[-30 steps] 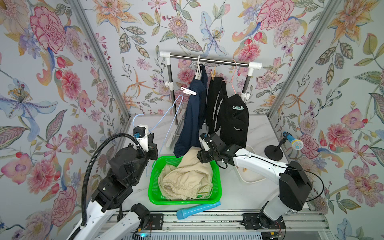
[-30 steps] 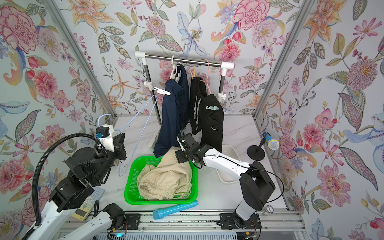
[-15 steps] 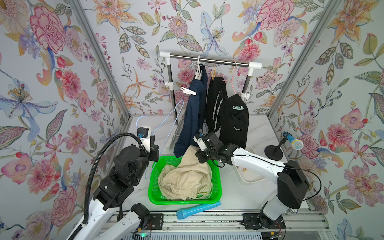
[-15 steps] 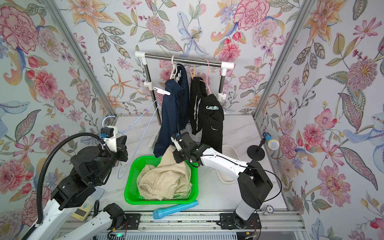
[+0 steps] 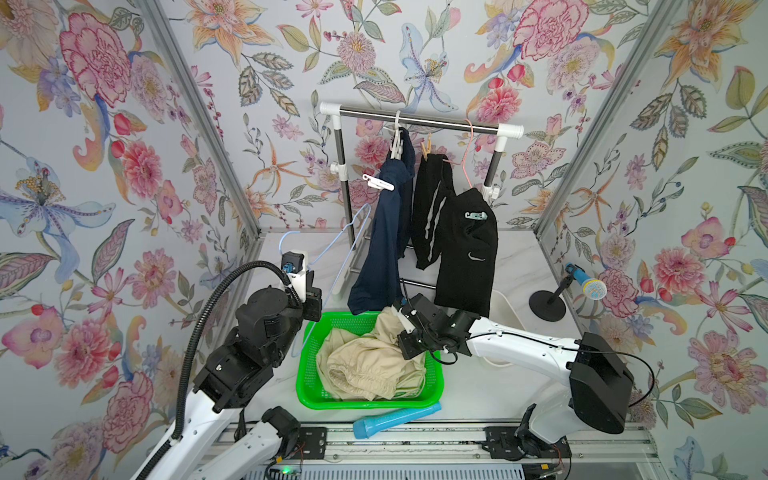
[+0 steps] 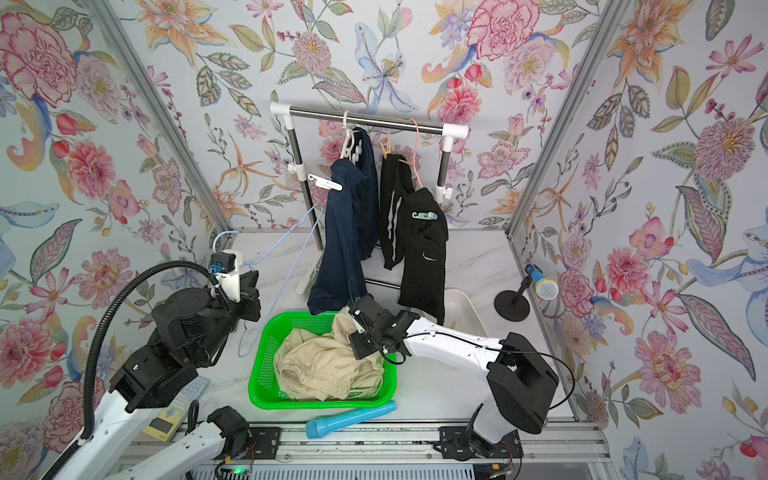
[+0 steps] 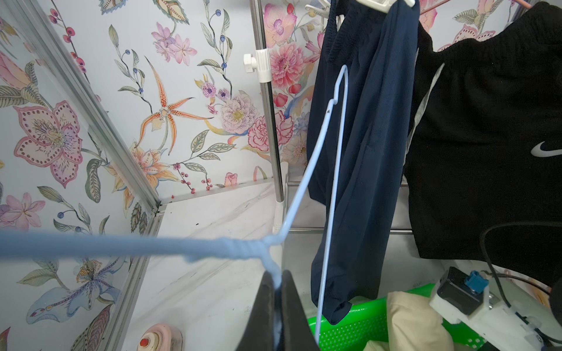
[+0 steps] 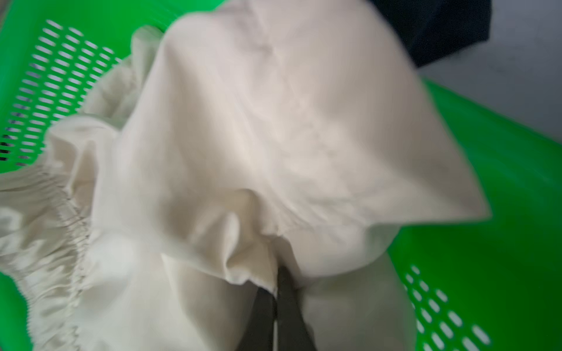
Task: Remove the clothespins securing shorts to the hanger
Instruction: Remove the shorts from the hanger.
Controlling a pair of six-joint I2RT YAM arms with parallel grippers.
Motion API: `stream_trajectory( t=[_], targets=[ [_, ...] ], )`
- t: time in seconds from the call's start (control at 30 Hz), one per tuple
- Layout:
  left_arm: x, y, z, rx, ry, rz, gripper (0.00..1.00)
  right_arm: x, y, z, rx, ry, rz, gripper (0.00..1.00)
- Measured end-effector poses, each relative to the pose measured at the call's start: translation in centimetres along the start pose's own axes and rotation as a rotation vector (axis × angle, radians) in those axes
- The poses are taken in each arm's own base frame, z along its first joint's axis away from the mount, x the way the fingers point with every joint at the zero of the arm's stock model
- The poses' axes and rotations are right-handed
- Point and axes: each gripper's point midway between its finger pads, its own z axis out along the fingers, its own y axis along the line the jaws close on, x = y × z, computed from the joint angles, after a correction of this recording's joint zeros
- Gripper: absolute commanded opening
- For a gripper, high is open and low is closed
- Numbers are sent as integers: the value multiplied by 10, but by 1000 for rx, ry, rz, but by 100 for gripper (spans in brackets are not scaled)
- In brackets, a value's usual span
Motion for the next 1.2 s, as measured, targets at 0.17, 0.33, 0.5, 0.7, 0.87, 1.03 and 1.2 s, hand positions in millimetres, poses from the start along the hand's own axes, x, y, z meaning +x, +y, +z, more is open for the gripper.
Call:
stream_trajectory(
  t=[0.17,0.33,0.5,0.7,0.87,1.03,1.2],
  targets=[
    [2,-2,3,3,8,4,0,22,-12,16,44,89,51,4],
    [2,-4,4,13,11,5,0,34,-18,28,83,145,58,13],
    [3,-6,6,23,16,7,0,29,-19,32,123,147,46,29],
    [-1,-7,6,22,14,7,0,18,-13,13,154,86,-5,48],
    [-11,-8,8,22,16,15,0,-14,7,-43,95,-69,-31,53],
    [1,-18,19,52,92,49,0,-42,19,-102,42,-242,-36,54],
    [25,-45,28,185,188,83,0,-65,33,-156,-46,-431,-48,55]
  ],
)
